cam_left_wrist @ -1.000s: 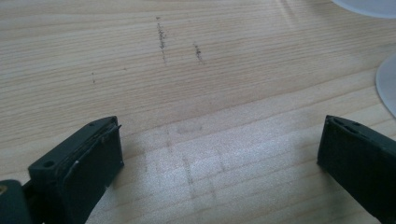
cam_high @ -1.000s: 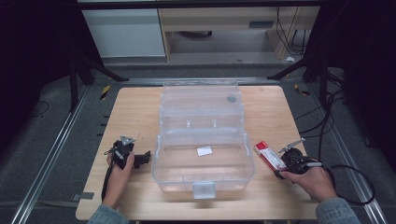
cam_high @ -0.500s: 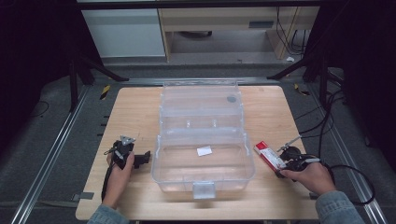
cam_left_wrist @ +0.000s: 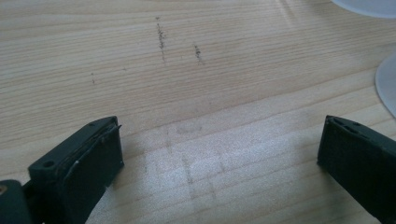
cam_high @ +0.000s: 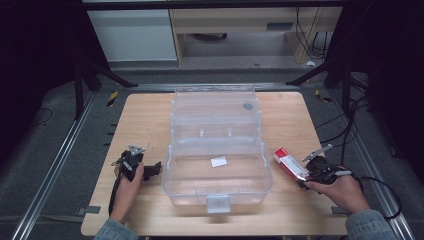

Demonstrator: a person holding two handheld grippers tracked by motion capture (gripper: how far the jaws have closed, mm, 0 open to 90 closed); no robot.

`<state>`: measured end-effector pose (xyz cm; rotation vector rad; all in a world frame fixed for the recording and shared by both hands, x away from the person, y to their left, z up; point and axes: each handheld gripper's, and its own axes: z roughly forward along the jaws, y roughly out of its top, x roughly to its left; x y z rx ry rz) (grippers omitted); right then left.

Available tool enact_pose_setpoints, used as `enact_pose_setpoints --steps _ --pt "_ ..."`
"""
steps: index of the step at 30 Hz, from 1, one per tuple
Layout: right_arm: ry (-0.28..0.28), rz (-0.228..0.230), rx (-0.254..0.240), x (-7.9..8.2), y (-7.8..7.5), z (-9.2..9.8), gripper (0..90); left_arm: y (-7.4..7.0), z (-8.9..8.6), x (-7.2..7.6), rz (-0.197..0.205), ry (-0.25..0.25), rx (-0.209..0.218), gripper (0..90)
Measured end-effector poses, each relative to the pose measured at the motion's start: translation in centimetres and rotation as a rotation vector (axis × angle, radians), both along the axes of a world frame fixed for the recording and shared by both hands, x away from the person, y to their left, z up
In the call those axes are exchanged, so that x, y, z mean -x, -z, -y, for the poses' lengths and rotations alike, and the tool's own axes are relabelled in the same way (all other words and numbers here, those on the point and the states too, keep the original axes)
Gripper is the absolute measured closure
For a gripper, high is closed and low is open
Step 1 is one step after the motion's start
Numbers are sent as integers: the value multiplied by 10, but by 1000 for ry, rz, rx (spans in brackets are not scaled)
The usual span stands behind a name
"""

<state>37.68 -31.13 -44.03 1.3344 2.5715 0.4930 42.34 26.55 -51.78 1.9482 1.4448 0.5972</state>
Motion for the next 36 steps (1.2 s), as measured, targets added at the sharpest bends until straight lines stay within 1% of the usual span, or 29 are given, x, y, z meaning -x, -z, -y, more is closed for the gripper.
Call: enact_pose_setpoints --steps 3,4,6,7,13,16,23,26,33,36 --pt "7 46 -25 6 -13 4 511 0 0 0 0 0 0 0" --pt "5 54 -25 6 -15 5 511 0 0 0 0 0 0 0" --pt "1 80 -36 11 -24 7 511 0 0 0 0 0 0 0" --pt "-1 85 -42 12 -26 7 512 0 0 0 0 0 0 0" --pt "-40 137 -67 20 -49 7 512 0 0 0 0 0 0 0" --pt "-61 176 -72 21 -63 4 512 0 0 0 0 1 0 0" --pt "-105 213 -84 17 -85 -5 511 0 0 0 0 1 -1 0" --pt "-114 223 -95 15 -90 -9 512 0 0 0 0 1 -1 0" --pt "-162 243 -109 9 -102 -28 511 0 0 1 1 3 -1 0" --pt "-189 250 -124 6 -109 -38 512 0 1 1 1 2 0 0"
